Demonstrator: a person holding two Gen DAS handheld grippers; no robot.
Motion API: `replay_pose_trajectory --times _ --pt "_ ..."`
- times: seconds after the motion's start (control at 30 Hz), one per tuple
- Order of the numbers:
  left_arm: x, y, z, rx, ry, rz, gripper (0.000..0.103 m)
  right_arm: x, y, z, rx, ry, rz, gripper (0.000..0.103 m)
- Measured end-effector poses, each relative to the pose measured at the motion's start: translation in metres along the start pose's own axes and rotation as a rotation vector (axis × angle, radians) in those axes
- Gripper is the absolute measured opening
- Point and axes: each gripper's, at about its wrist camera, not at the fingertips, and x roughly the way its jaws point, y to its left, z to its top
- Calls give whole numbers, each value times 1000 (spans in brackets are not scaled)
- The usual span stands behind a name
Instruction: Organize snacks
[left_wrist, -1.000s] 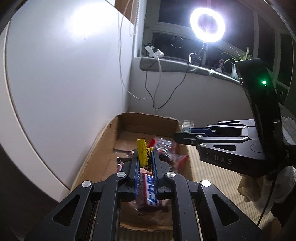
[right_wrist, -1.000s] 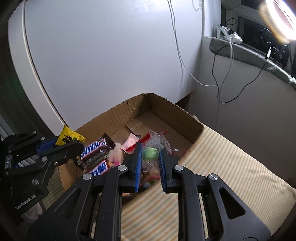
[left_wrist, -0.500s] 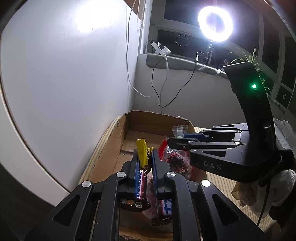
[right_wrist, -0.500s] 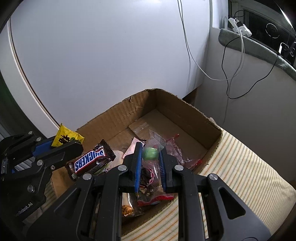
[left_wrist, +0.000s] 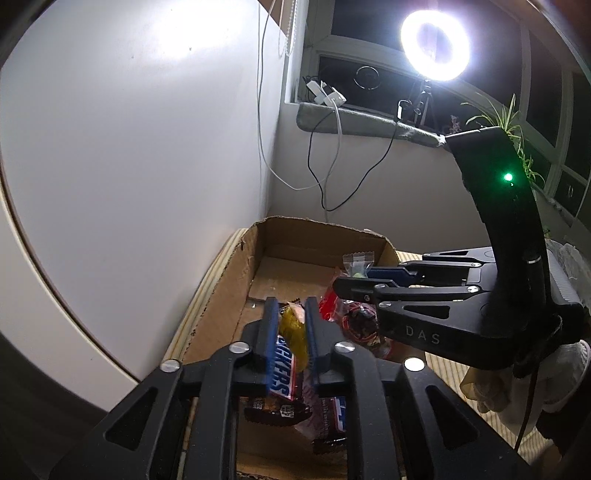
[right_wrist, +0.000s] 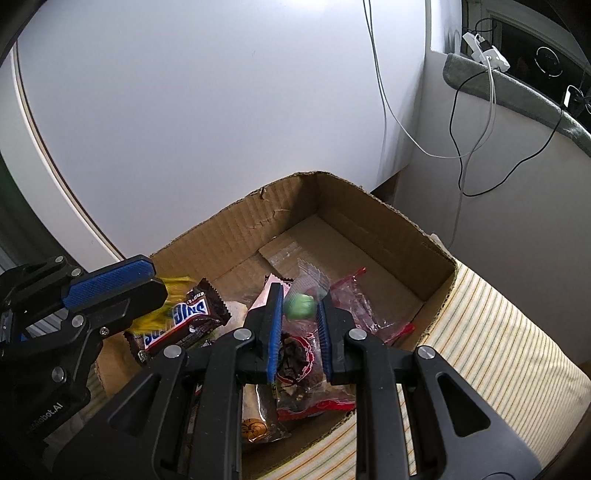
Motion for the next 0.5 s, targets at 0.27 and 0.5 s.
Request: replay_pose_trajectory --times 0.27,0.5 --pt "-7 1 -2 1 -12 15 16 -10 -3 -3 9 -10 -12 30" --pt "-20 1 -8 -2 -25 30 24 -28 0 -6 2 -44 -24 51"
